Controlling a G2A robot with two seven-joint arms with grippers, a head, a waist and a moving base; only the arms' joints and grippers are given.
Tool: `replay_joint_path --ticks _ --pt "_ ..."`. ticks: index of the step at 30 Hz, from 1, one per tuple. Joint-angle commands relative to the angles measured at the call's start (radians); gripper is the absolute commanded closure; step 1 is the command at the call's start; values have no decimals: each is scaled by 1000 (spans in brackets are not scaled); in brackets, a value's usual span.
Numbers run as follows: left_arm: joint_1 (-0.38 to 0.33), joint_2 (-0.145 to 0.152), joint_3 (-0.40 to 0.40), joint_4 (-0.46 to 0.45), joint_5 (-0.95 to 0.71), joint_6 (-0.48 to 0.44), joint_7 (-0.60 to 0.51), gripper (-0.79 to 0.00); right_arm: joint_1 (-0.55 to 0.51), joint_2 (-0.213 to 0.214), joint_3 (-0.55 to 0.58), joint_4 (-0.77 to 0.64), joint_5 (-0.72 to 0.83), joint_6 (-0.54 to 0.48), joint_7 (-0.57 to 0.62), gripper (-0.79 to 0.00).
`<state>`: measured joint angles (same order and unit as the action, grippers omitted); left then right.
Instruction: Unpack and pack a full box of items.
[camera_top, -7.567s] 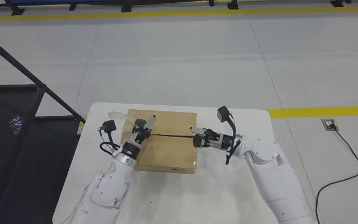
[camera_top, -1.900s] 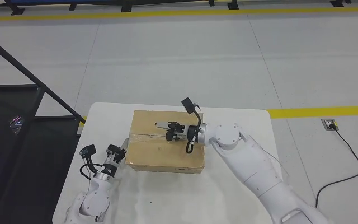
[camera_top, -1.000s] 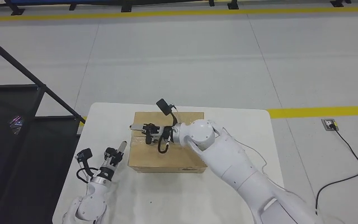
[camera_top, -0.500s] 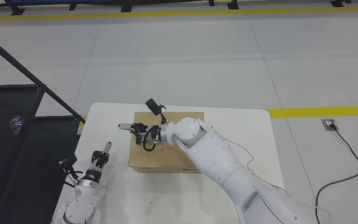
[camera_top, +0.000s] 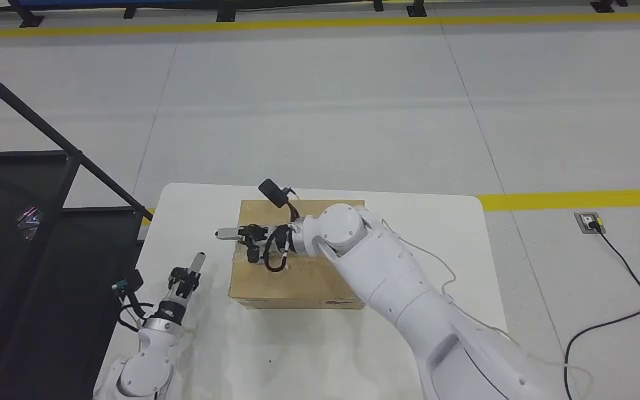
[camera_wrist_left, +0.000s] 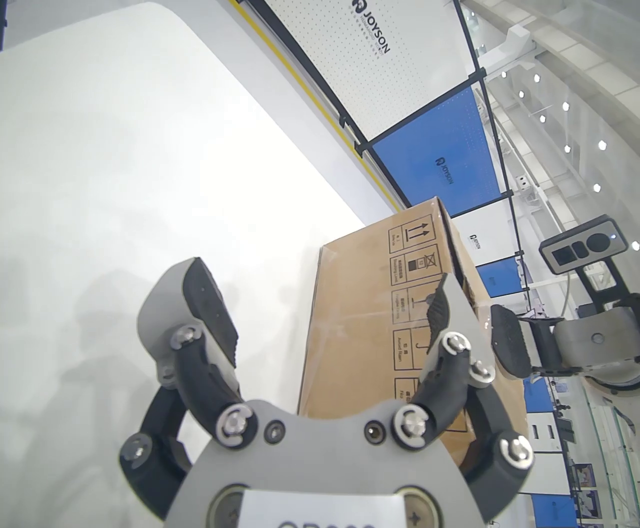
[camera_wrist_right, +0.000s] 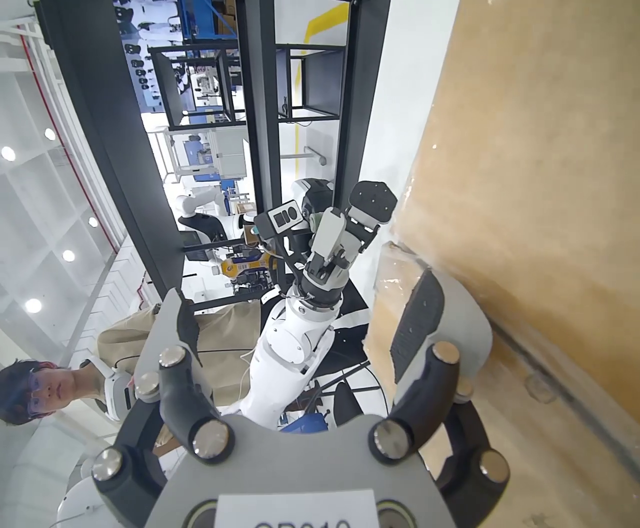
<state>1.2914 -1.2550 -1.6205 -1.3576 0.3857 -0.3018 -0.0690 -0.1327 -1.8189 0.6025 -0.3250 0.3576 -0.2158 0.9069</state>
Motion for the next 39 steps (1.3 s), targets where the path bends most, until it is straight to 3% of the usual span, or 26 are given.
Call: replay_joint_path --ticks 1,11,23,32,39 --pt "-1 0 4 0 2 0 0 -785 3 4 4 7 -12 -5 1 -785" --pt "-5 -2 24 -6 9 2 3 -785 3 55 65 35 -25 -72 29 -785" --pt "-9 -1 34 -10 18 7 3 -785 -47 136 140 -36 -62 -96 45 -785" --pt "-9 -1 39 -12 23 10 1 -785 -121 214 219 -189 -104 -67 65 -785" --pt "-10 0 42 -15 27 11 5 -785 -214 286 302 -378 -189 14 61 -785"
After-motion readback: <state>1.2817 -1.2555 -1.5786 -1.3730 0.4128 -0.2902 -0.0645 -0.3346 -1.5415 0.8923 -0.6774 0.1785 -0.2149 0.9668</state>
